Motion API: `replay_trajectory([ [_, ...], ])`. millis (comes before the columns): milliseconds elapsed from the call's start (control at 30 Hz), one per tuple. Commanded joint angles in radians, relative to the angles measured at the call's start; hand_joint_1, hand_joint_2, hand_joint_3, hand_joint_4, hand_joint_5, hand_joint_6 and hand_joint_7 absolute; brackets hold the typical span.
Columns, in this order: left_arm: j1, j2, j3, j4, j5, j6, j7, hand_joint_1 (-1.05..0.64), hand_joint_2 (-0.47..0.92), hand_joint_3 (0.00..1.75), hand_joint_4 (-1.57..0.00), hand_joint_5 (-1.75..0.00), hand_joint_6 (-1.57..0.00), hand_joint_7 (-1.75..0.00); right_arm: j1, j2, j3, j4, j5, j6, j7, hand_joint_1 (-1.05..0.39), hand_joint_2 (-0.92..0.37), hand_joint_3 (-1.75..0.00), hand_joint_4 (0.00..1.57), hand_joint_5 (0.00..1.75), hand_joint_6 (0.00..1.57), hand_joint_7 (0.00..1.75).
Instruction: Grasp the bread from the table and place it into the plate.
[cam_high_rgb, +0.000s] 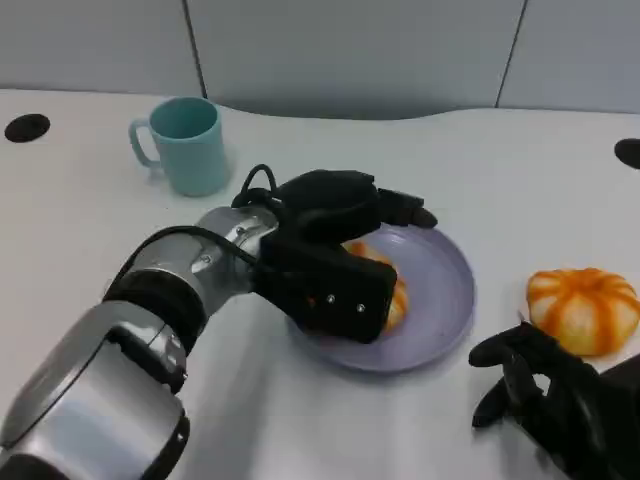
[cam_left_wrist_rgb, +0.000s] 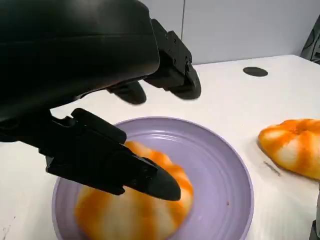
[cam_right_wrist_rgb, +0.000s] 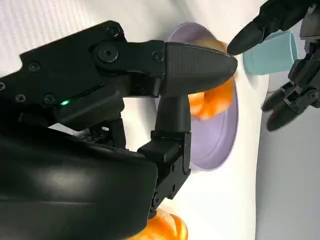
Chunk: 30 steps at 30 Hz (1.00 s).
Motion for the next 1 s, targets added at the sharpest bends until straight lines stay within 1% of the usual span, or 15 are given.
replay_trajectory([
  [33,-0.025,0.011,-0.001,0.007,0.006,0.006,0.002,-0.77,0.92,0.10,0.00,-0.01,-0.09,0.00,0.006,-0.009,-0.011,0.010,0.011,0.012,0.006,-0.31,-0.92,-0.56,0.51,1.75,0.42,1.52],
  [167,-0.025,0.012,-0.001,0.007,0.005,0.006,0.001,-0.78,0.92,0.11,0.00,0.00,-0.08,0.00,0.006,-0.009,-0.012,0.009,0.010,0.013,0.007,-0.31,-0.92,-0.55,0.50,1.75,0.42,1.52],
  [200,-0.006,0.039,0.051,-0.008,-0.052,-0.036,-0.006,-0.78,0.92,0.11,0.00,0.00,-0.08,0.00,0.007,-0.007,-0.014,0.005,0.015,0.018,0.008,-0.31,-0.92,-0.55,0.50,1.75,0.42,1.52],
  [233,0.009,0.060,0.090,-0.018,-0.096,-0.068,-0.012,-0.80,0.92,0.15,-0.07,-0.04,-0.13,-0.03,0.008,-0.005,-0.016,0.002,0.018,0.022,0.008,-0.29,-0.92,-0.56,0.51,1.75,0.42,1.52],
  [300,0.024,0.080,0.135,-0.029,-0.141,-0.103,-0.023,-0.82,0.92,0.18,-0.11,-0.06,-0.16,-0.04,0.008,-0.005,-0.017,-0.002,0.022,0.027,0.009,-0.29,-0.92,-0.56,0.51,1.75,0.42,1.53],
  [400,0.162,0.102,0.337,-0.084,-0.422,-0.208,-0.167,-0.74,0.92,0.22,-0.25,-0.15,-0.25,-0.08,0.009,-0.014,-0.019,0.004,0.023,0.013,0.012,-0.29,-0.92,-0.57,0.52,1.75,0.42,1.54],
  [500,0.245,0.109,0.425,-0.138,-0.569,-0.213,-0.296,-0.74,0.92,0.29,-0.28,-0.29,-0.30,-0.08,0.009,-0.019,-0.019,0.009,0.017,-0.001,0.015,-0.29,-0.92,-0.56,0.54,1.75,0.42,1.54],
  [600,0.391,0.095,0.535,-0.271,-0.800,-0.135,-0.486,-0.75,0.92,0.31,-0.33,-0.35,-0.33,-0.08,0.007,-0.027,-0.022,0.015,0.015,-0.005,0.018,-0.30,-0.92,-0.55,0.54,1.75,0.43,1.54],
  [667,0.496,0.082,0.591,-0.386,-0.932,-0.061,-0.574,-0.76,0.92,0.33,-0.43,-0.42,-0.40,-0.10,0.006,-0.029,-0.023,0.013,0.014,0.002,0.018,-0.30,-0.92,-0.55,0.54,1.75,0.43,1.53],
  [767,0.618,0.063,0.653,-0.526,-1.092,0.071,-0.678,-0.67,0.92,0.33,-0.51,-0.51,-0.50,-0.12,0.007,-0.029,-0.024,0.008,0.018,0.009,0.019,-0.30,-0.92,-0.55,0.54,1.75,0.43,1.51],
  [833,0.689,0.060,0.687,-0.607,-1.176,0.188,-0.721,-0.62,0.92,0.31,-0.48,-0.73,-0.58,-0.11,0.006,-0.030,-0.026,0.012,0.025,0.001,0.030,-0.30,-0.92,-0.54,0.54,1.75,0.43,1.51],
  [900,0.767,0.066,0.718,-0.687,-1.221,0.291,-0.710,-0.63,0.92,0.30,-0.45,-0.92,-0.65,-0.14,0.008,-0.029,-0.028,0.009,0.025,0.006,0.029,-0.30,-0.92,-0.54,0.54,1.75,0.44,1.51],
  [933,0.808,0.072,0.736,-0.720,-1.239,0.335,-0.703,-0.66,0.92,0.29,-0.45,-1.07,-0.70,-0.20,0.010,-0.029,-0.027,0.002,0.020,0.015,0.022,-0.29,-0.92,-0.55,0.53,1.75,0.44,1.51],
  [967,0.847,0.078,0.754,-0.749,-1.259,0.381,-0.702,-0.66,0.92,0.34,-0.44,-1.34,-0.61,-0.63,0.011,-0.028,-0.027,-0.002,0.017,0.019,0.019,-0.29,-0.92,-0.55,0.53,1.75,0.44,1.51],
  [1000,0.876,0.083,0.768,-0.772,-1.274,0.418,-0.706,-0.65,0.92,0.37,-0.45,-1.46,-0.52,-0.94,0.011,-0.030,-0.027,-0.003,0.015,0.018,0.018,-0.28,-0.92,-0.55,0.53,1.75,0.44,1.51],
])
